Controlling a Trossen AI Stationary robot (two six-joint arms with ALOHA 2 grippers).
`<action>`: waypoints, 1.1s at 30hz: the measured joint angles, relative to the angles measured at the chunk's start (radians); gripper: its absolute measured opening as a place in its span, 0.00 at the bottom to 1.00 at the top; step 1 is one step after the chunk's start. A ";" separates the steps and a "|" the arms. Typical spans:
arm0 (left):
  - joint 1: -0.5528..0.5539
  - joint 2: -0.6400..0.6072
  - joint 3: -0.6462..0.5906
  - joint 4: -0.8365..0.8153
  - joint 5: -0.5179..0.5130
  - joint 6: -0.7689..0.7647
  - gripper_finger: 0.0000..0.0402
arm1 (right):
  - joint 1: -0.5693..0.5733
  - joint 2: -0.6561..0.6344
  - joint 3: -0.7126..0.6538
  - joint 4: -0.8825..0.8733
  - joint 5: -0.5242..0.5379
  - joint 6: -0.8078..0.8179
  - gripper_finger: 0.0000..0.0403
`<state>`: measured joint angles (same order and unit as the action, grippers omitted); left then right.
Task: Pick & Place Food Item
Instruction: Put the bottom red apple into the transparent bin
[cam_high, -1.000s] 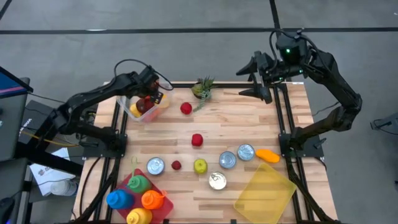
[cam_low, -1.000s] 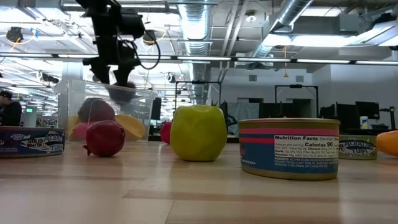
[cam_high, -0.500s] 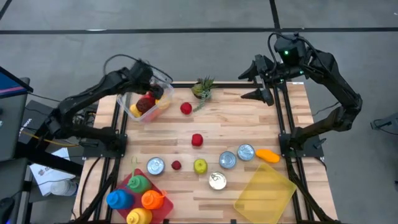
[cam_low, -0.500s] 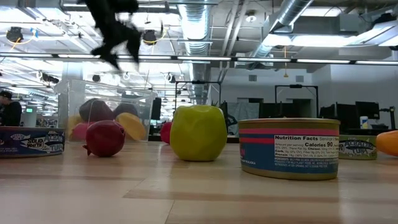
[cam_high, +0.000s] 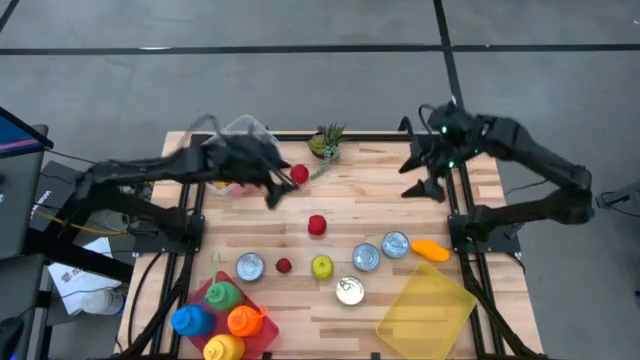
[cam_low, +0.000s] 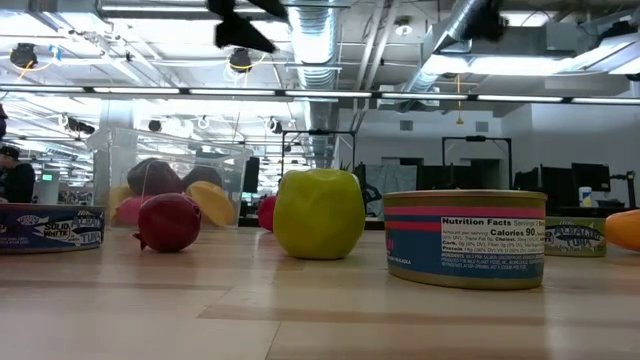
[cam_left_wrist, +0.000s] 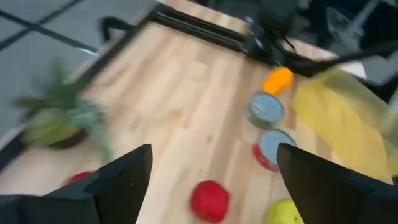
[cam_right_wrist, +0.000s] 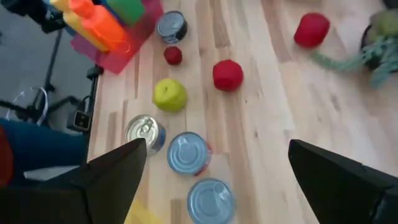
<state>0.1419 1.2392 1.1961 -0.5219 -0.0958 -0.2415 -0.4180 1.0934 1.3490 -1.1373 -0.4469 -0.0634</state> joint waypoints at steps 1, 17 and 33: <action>-0.022 0.038 0.000 0.028 -0.001 0.005 0.84 | 0.004 -0.027 -0.068 0.052 0.001 0.024 0.95; -0.077 0.451 -0.001 0.146 0.047 0.177 0.84 | 0.073 -0.185 -0.609 0.376 0.067 0.199 0.95; -0.063 0.615 -0.001 0.140 0.112 0.201 0.84 | 0.078 -0.184 -0.614 0.427 0.082 0.196 0.95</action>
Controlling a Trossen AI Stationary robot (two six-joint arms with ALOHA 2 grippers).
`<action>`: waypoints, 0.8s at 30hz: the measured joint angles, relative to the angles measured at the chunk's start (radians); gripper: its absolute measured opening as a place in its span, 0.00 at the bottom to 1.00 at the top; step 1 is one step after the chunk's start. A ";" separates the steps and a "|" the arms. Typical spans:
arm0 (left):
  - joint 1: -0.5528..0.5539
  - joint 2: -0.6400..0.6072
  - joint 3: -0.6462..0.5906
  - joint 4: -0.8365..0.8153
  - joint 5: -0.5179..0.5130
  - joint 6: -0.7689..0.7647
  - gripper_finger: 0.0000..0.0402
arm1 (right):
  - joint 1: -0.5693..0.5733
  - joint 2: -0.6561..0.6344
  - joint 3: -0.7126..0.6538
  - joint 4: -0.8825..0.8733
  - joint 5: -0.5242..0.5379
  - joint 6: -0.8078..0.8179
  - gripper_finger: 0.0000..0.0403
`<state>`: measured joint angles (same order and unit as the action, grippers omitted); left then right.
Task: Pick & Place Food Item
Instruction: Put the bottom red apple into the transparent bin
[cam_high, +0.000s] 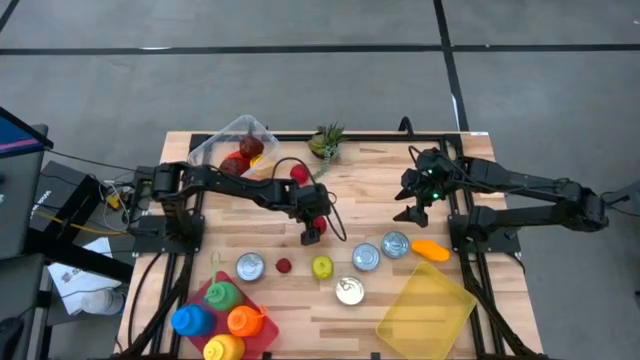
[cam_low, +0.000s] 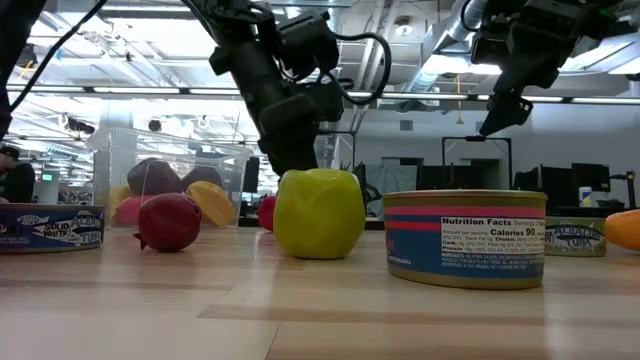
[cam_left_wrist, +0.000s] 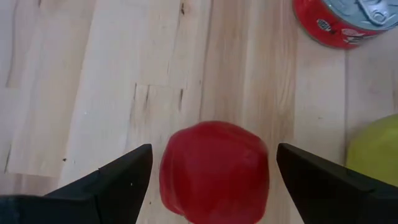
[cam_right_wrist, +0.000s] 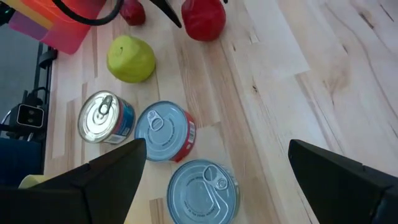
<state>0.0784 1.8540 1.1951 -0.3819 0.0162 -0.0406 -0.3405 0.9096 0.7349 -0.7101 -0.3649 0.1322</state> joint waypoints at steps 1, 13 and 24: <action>0.000 0.005 0.000 0.003 0.000 0.000 0.84 | 0.000 0.000 0.000 0.000 0.000 0.000 0.95; 0.001 0.020 -0.002 -0.023 0.000 0.016 0.70 | 0.000 0.000 0.000 0.000 0.000 -0.003 0.95; 0.001 -0.162 -0.002 -0.008 0.000 -0.140 0.65 | 0.000 0.000 0.000 0.000 0.002 -0.005 0.95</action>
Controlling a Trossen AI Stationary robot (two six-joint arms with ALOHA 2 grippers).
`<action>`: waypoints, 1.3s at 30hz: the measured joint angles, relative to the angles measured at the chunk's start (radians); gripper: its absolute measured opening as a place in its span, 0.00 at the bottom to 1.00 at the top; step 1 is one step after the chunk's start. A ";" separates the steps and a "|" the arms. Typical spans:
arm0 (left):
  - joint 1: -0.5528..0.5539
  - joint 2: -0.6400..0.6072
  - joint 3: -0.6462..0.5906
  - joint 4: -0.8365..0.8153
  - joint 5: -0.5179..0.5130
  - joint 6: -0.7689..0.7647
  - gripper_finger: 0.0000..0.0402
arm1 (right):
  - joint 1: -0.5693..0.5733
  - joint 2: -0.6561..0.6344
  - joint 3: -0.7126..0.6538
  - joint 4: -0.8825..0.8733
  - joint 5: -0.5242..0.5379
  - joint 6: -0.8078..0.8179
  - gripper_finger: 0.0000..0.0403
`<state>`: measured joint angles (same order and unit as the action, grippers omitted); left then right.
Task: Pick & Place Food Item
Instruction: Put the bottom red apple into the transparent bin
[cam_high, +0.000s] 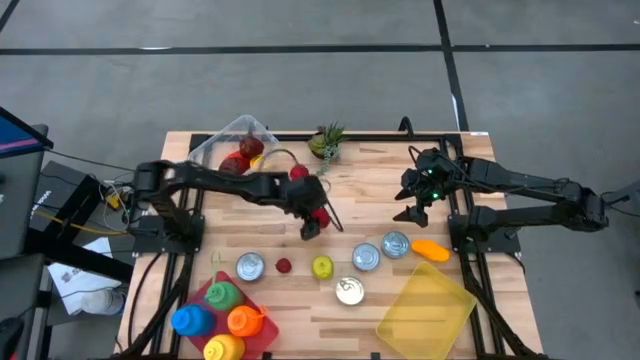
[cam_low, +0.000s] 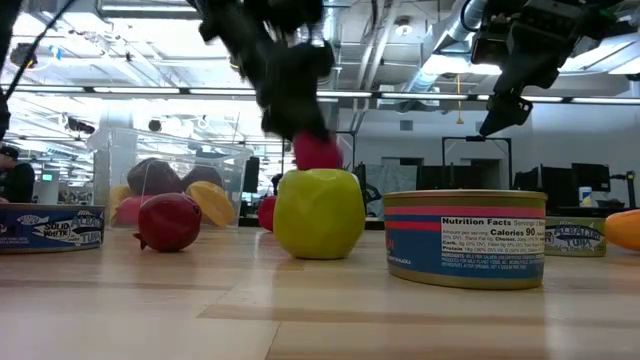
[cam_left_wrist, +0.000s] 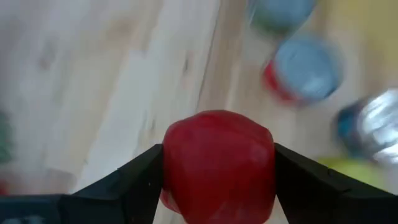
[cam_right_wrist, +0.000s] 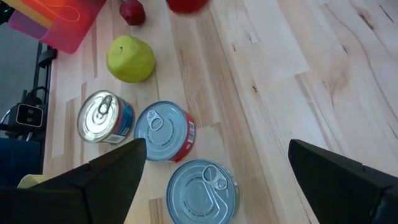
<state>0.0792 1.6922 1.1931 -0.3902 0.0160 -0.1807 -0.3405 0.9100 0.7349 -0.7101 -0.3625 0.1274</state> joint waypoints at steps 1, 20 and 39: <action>0.000 -0.039 0.000 0.008 0.000 -0.012 0.65 | 0.000 0.000 0.000 0.001 0.002 0.000 0.95; -0.050 -0.715 0.004 0.600 0.064 -0.307 0.67 | 0.000 0.000 0.000 0.057 0.015 0.002 0.95; -0.058 -0.773 0.000 0.581 0.070 -0.239 0.67 | -0.058 -0.615 0.118 0.201 -0.034 -0.083 0.18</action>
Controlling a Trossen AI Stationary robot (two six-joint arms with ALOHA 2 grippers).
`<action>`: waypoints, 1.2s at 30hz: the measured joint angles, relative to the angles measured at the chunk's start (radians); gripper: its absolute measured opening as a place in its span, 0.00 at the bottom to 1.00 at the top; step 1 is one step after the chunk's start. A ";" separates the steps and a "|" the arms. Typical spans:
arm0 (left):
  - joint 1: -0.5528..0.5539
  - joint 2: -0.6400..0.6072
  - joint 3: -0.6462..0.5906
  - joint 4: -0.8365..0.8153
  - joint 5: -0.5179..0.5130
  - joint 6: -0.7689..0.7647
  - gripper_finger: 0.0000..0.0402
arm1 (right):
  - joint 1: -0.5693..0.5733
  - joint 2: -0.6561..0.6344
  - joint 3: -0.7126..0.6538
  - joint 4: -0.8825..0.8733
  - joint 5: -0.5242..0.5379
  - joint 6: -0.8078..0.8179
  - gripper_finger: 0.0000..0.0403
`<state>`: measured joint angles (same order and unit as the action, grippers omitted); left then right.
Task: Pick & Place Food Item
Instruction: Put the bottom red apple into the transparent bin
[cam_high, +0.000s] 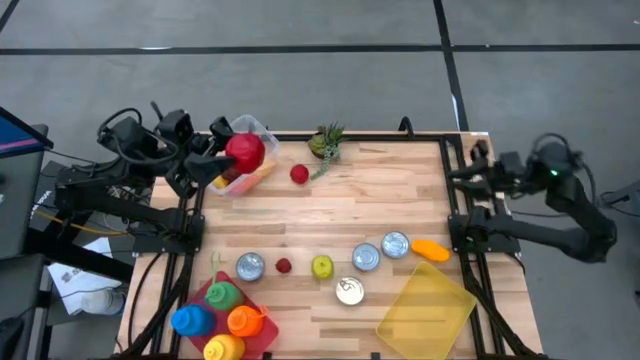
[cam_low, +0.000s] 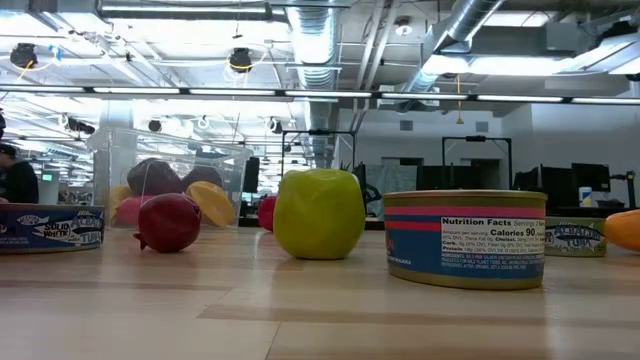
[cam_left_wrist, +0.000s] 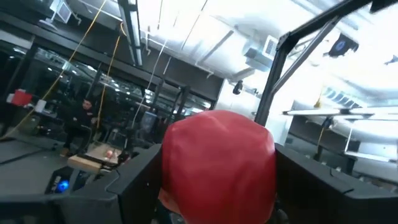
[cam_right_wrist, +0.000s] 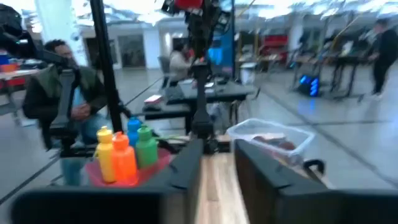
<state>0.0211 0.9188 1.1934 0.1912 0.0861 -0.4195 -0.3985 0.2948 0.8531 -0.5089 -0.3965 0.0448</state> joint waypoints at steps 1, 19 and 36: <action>0.001 -0.001 0.000 -0.015 -0.001 0.020 0.67 | -0.004 -0.038 -0.013 -0.003 0.004 0.000 0.13; 0.152 0.003 0.000 -0.443 -0.147 0.099 0.67 | 0.019 -0.263 -0.607 0.336 -0.081 0.264 0.00; 0.479 0.116 0.000 -0.975 -0.428 0.147 0.67 | 0.089 -0.236 -0.839 0.568 -0.100 0.280 0.00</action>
<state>0.5003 1.0351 1.1934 -0.7842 -0.3416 -0.2726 -0.3092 0.0586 0.0143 0.0588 -0.4969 0.3253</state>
